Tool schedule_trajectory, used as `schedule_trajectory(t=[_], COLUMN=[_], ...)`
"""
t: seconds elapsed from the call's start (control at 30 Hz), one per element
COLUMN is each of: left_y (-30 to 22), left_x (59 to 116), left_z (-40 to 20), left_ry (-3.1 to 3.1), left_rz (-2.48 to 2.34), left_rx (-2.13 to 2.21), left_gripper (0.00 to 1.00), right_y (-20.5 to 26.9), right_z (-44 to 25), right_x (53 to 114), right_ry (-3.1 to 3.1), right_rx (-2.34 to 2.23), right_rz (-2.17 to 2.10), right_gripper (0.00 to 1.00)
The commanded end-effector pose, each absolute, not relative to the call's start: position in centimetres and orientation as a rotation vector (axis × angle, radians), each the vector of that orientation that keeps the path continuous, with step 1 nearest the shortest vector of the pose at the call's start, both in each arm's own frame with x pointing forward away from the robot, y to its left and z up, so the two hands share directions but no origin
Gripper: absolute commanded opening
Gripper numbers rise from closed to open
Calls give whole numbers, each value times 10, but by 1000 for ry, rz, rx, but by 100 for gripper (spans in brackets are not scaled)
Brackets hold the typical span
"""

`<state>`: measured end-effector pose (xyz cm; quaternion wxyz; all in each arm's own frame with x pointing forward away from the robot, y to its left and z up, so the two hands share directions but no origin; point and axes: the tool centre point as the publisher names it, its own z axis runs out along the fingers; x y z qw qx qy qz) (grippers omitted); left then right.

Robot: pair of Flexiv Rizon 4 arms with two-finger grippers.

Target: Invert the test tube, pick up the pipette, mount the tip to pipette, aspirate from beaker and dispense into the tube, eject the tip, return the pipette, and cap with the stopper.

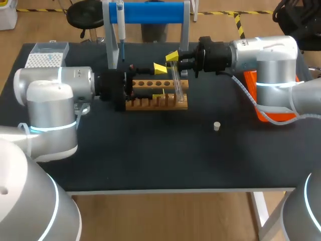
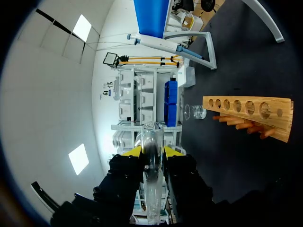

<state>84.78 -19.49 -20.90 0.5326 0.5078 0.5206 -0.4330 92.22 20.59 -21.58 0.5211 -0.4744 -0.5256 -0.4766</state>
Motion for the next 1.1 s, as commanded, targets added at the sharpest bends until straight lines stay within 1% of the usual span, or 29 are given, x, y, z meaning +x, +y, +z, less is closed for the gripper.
schedule_trajectory(t=[0.03,0.67,0.8,0.83,0.87,0.9,0.93,1.0,1.07,1.1], left_y=[-208,-237,-241,-242,-242,-242,-243,-243,-243,-243], left_x=[847,837,835,835,834,833,833,832,831,831], left_z=[-212,-210,-211,-211,-212,-212,-212,-212,-211,-211], left_ry=[1251,1265,1267,1267,1266,1265,1265,1263,1262,1261], left_rz=[-1047,-1108,-1110,-1112,-1114,-1115,-1116,-1117,-1119,-1120], left_rx=[1207,1197,1203,1204,1205,1206,1206,1208,1209,1209], left_gripper=[100,100,88,88,84,77,73,75,70,71], right_y=[205,205,205,205,205,205,205,205,205,205], right_z=[-215,-215,-215,-215,-215,-215,-215,-215,-215,-215], right_x=[922,922,922,922,922,922,922,922,922,922], right_ry=[-1262,-1262,-1262,-1262,-1262,-1262,-1262,-1262,-1262,-1262], right_rx=[-1140,-1140,-1140,-1140,-1140,-1140,-1140,-1140,-1140,-1140], right_rz=[-1141,-1141,-1141,-1141,-1141,-1141,-1141,-1141,-1141,-1141], right_gripper=[0,0,0,0,0,0,0,0,0,0])
